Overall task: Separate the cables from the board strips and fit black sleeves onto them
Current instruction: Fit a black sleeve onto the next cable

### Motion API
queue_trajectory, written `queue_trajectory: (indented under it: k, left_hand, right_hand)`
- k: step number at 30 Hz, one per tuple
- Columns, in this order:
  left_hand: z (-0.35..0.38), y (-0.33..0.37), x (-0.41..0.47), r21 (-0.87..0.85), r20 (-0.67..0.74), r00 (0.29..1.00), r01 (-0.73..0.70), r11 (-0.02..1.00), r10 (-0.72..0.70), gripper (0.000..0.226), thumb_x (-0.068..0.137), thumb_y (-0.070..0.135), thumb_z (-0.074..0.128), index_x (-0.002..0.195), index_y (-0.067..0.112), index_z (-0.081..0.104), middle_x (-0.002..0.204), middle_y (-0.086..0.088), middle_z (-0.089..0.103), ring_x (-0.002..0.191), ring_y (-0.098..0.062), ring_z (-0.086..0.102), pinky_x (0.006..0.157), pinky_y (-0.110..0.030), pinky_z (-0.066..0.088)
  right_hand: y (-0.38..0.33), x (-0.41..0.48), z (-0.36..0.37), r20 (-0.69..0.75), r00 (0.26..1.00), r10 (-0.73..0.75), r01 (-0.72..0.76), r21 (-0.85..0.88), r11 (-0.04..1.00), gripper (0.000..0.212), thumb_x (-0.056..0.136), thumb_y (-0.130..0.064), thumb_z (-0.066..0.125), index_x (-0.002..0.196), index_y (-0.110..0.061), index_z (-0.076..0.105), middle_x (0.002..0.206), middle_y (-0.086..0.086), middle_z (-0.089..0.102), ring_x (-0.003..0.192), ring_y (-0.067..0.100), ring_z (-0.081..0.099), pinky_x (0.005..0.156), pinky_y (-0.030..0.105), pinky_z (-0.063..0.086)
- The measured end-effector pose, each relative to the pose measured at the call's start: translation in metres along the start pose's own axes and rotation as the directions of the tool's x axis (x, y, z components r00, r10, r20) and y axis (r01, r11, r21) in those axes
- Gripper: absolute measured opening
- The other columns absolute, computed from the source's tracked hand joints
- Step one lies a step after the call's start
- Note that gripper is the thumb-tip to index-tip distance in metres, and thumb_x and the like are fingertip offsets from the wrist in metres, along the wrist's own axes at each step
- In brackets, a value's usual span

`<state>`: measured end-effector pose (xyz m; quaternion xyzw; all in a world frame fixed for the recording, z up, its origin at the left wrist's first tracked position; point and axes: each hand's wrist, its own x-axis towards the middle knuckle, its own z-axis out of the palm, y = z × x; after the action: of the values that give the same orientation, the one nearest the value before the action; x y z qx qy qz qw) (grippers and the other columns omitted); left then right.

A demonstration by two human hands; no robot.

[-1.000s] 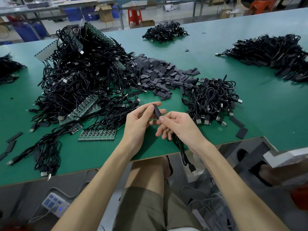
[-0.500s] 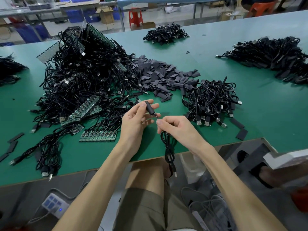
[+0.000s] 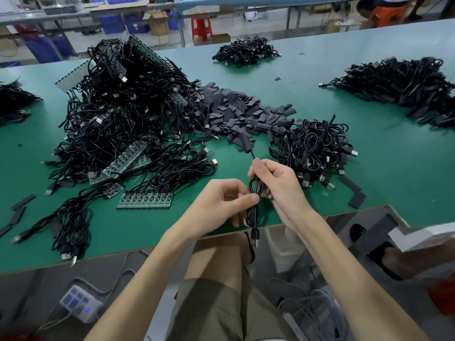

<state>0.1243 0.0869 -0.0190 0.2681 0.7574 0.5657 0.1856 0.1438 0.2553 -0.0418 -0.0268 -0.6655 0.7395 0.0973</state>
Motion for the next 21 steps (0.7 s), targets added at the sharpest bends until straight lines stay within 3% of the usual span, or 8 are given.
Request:
queue_trajectory:
  k: [3, 5, 8, 9, 11, 14, 17, 21]
  left_hand:
    - [-0.001, 0.012, 0.008, -0.080, -0.047, 0.998, -0.036, 0.996, 0.032, 0.026, 0.097, 0.009, 0.066, 0.090, -0.014, 0.058, 0.077, -0.027, 0.056, 0.063, -0.030, 0.056, 0.051, -0.029, 0.052]
    - [-0.002, 0.025, 0.020, -0.100, -0.068, 0.995, -0.076, 0.992, 0.069, 0.025, 0.098, 0.010, 0.064, 0.096, -0.015, 0.059, 0.084, -0.036, 0.056, 0.064, -0.030, 0.056, 0.051, -0.031, 0.052]
    - [0.001, 0.047, 0.048, -0.076, -0.076, 0.993, -0.092, 0.993, 0.086, 0.020, 0.098, 0.018, 0.068, 0.096, -0.001, 0.066, 0.079, -0.021, 0.063, 0.059, -0.023, 0.058, 0.051, -0.029, 0.050]
    - [0.004, 0.054, 0.060, -0.052, -0.088, 0.992, -0.090, 0.995, 0.086, 0.021, 0.097, 0.021, 0.069, 0.096, 0.000, 0.067, 0.078, -0.017, 0.065, 0.057, -0.021, 0.058, 0.050, -0.027, 0.048]
    - [0.012, 0.065, 0.083, -0.051, -0.086, 0.993, -0.083, 0.995, 0.078, 0.022, 0.098, 0.023, 0.069, 0.100, 0.000, 0.068, 0.080, -0.011, 0.067, 0.057, -0.016, 0.062, 0.049, -0.023, 0.048]
    - [0.023, 0.074, 0.105, -0.102, -0.033, 0.999, -0.036, 0.994, 0.033, 0.032, 0.103, 0.023, 0.061, 0.124, 0.000, 0.064, 0.107, -0.013, 0.072, 0.078, -0.025, 0.075, 0.061, -0.031, 0.060]
    - [0.022, 0.066, 0.105, 0.065, -0.077, 0.993, -0.081, 0.995, 0.086, 0.033, 0.103, 0.017, 0.059, 0.135, 0.006, 0.062, 0.119, -0.012, 0.070, 0.092, -0.026, 0.075, 0.070, -0.037, 0.063]
    - [-0.001, 0.046, 0.085, 0.364, -0.140, 0.973, -0.123, 0.923, 0.184, 0.029, 0.096, 0.008, 0.065, 0.122, 0.017, 0.072, 0.112, 0.000, 0.073, 0.092, -0.018, 0.073, 0.086, -0.034, 0.059]
  right_hand:
    - [-0.004, 0.000, 0.004, -0.057, 0.995, 0.082, -0.074, 0.137, 0.988, 0.044, 0.093, -0.059, 0.055, 0.085, -0.021, 0.076, 0.080, 0.014, 0.060, 0.069, 0.024, 0.050, 0.062, 0.033, 0.038]
    - [-0.004, 0.002, 0.005, -0.084, 0.991, 0.102, -0.086, 0.170, 0.982, 0.050, 0.098, -0.054, 0.051, 0.095, -0.011, 0.076, 0.081, 0.015, 0.067, 0.070, 0.026, 0.056, 0.068, 0.039, 0.043]
    - [-0.001, 0.000, 0.008, -0.064, 0.997, 0.050, -0.041, 0.133, 0.990, 0.042, 0.108, -0.030, 0.051, 0.077, -0.027, 0.080, 0.064, 0.003, 0.068, 0.057, 0.017, 0.062, 0.063, 0.038, 0.055]
    - [-0.002, -0.001, 0.010, -0.065, 0.997, 0.052, -0.045, 0.106, 0.993, 0.046, 0.109, -0.026, 0.051, 0.073, -0.031, 0.079, 0.062, 0.005, 0.066, 0.053, 0.017, 0.059, 0.058, 0.040, 0.052]
    - [-0.003, -0.002, 0.012, -0.052, 0.996, 0.070, -0.067, 0.055, 0.996, 0.041, 0.108, -0.031, 0.053, 0.073, -0.026, 0.075, 0.060, 0.002, 0.062, 0.048, 0.012, 0.049, 0.049, 0.028, 0.039]
    - [-0.002, 0.002, 0.011, -0.017, 0.997, 0.076, -0.075, 0.034, 0.997, 0.039, 0.108, -0.031, 0.053, 0.074, -0.026, 0.072, 0.063, 0.003, 0.061, 0.050, 0.011, 0.044, 0.048, 0.022, 0.033]
    - [0.000, 0.003, 0.008, -0.005, 0.997, 0.075, -0.074, 0.042, 0.996, 0.034, 0.109, -0.028, 0.053, 0.080, -0.021, 0.070, 0.064, 0.003, 0.062, 0.050, 0.011, 0.044, 0.048, 0.022, 0.034]
    - [0.005, 0.005, 0.005, 0.003, 0.998, 0.061, -0.061, -0.066, 0.996, 0.031, 0.110, -0.031, 0.050, 0.087, -0.020, 0.067, 0.066, -0.002, 0.063, 0.054, 0.008, 0.048, 0.049, 0.022, 0.036]
